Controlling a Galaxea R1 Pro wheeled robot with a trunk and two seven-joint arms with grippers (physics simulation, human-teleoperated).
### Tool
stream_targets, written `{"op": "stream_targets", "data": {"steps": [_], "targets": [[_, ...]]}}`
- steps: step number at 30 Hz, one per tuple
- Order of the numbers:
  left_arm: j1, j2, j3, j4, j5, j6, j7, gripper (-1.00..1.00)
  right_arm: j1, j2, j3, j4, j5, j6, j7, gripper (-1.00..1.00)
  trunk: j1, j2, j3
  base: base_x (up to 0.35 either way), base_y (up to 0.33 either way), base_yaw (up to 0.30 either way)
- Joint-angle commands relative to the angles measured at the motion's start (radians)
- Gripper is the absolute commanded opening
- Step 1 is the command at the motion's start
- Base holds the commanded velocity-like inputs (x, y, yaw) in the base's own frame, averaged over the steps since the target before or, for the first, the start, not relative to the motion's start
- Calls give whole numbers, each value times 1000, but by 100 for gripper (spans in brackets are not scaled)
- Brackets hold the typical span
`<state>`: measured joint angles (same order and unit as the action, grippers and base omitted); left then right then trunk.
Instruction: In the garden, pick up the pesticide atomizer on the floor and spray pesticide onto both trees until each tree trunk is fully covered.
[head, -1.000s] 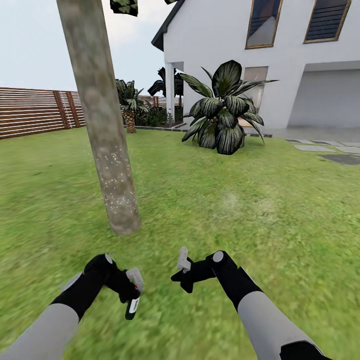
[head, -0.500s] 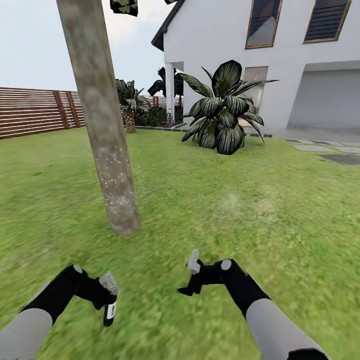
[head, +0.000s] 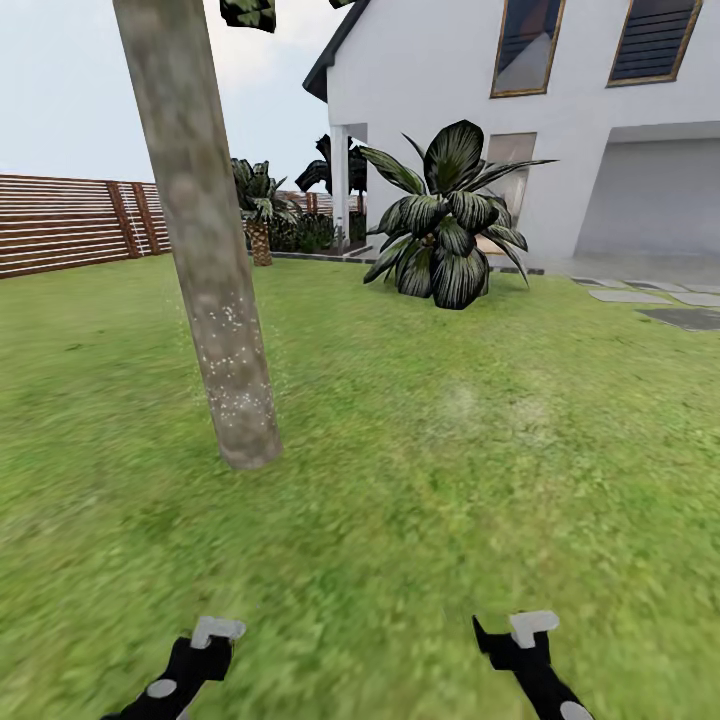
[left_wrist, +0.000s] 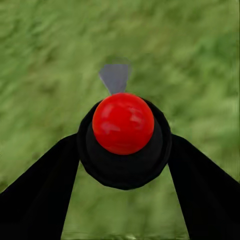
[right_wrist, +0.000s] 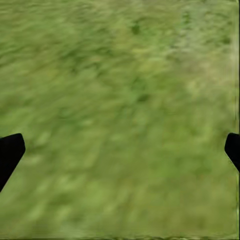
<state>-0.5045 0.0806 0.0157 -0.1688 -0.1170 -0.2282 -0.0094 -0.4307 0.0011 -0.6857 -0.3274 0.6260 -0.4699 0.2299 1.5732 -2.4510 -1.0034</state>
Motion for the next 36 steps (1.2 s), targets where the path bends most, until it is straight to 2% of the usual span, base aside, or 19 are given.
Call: {"op": "stream_targets", "data": {"steps": [1, 3, 4, 6, 7, 9, 10, 17, 21, 25, 36], "targets": [[23, 4, 0, 4, 47, -26, 5, -100, 7, -2, -16, -1, 1, -24, -1, 100, 0, 0, 0, 0, 0, 0], [56, 8, 0, 4, 122, -51, 9, -100, 13, -23, -28, -1, 1, -63, -3, 100, 0, 0, 0, 0, 0, 0], [64, 10, 0, 5, 147, -56, 10, -100, 15, -31, -31, 0, 1, -71, -4, 100, 0, 0, 0, 0, 0, 0], [82, 11, 0, 3, 172, -62, 11, -100, 16, -33, -32, 2, 1, -78, -21, 100, 0, 0, 0, 0, 0, 0], [106, 11, 1, -2, 181, -108, 12, -100, 16, -27, -32, 3, 0, -80, -73, 100, 0, 0, 0, 0, 0, 0], [117, 9, 0, -1, 183, -131, 12, -100, 18, -25, -33, 4, 0, -81, -136, 100, 0, 0, 0, 0, 0, 0], [132, 7, 0, 8, 182, -140, 12, -100, 40, -25, -34, 4, -1, -81, -179, 100, 0, 0, 1, 0, 0, -202], [150, 10, 1, 6, 183, -145, 12, -100, 42, -23, -32, 23, -1, -80, -181, 100, 0, 0, 2, 0, 0, -288], [163, 10, 1, 8, 183, -210, 12, -100, 43, -27, -35, 39, -2, -79, -181, 100, 0, 0, 2, -6, -23, -300], [170, 9, 1, 8, 182, -230, 12, -100, 43, -27, -59, 42, 0, -78, -181, 100, 0, 0, 2, -131, -209, -300], [171, 10, 1, 8, 181, -232, 12, -100, 43, -25, -63, 71, -2, -78, -181, 100, 0, 0, -4, -148, -235, -289]]}}
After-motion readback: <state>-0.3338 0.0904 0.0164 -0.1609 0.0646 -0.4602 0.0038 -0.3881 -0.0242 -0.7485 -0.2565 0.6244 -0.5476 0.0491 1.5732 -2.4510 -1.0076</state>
